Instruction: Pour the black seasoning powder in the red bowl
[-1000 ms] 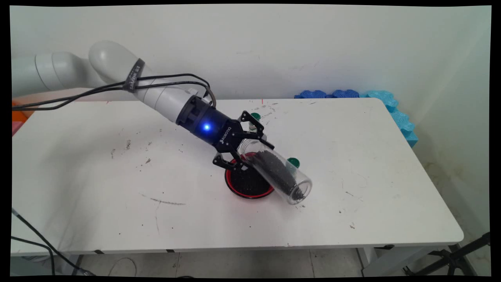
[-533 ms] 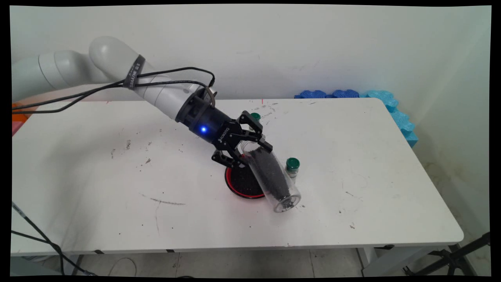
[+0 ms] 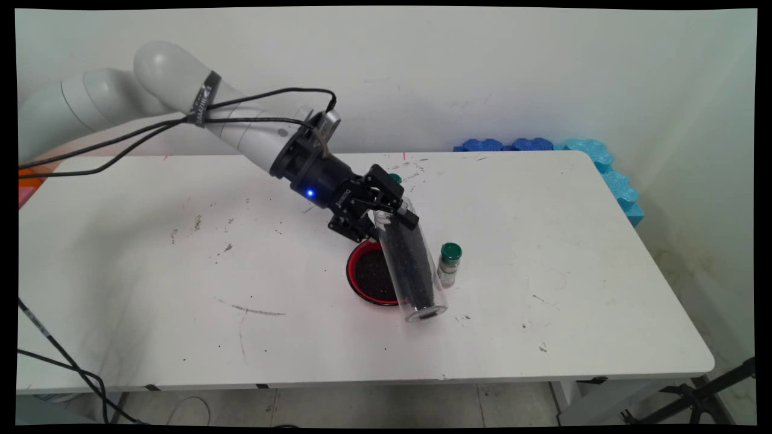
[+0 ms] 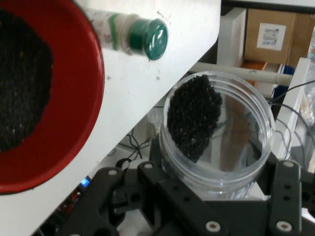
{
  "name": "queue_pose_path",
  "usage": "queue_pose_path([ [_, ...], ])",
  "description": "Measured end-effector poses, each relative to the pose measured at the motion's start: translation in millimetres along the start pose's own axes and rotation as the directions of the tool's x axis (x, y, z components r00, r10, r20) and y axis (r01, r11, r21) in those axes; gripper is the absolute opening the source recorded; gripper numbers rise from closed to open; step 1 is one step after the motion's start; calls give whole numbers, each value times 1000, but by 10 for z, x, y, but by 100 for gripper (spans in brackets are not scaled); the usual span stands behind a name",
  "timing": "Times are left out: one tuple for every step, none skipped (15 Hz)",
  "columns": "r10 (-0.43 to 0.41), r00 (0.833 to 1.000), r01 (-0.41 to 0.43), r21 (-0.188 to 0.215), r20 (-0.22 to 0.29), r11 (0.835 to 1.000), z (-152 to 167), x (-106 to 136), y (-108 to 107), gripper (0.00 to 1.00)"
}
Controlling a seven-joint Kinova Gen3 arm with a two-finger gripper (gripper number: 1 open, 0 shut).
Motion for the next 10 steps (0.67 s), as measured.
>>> queue_pose_path([
  [36, 999, -36, 0, -3, 999, -22, 3, 29, 0],
  [78, 997, -78, 1, -5, 997, -50, 5, 67, 0],
  [119, 993, -119, 2, -8, 993, -81, 2, 107, 0],
  [154, 988, -154, 3, -10, 988, -108, -2, 144, 0],
  [192, 981, -192, 4, -11, 981, -136, -7, 182, 0],
  [234, 972, -234, 6, -13, 972, -168, -15, 226, 0],
  [276, 961, -276, 7, -17, 961, -201, -24, 269, 0],
  [327, 945, -327, 9, -21, 945, -230, -31, 314, 0],
  [376, 926, -376, 9, -29, 926, -262, -35, 370, 0],
  [416, 908, -416, 11, -39, 909, -294, -39, 421, 0],
])
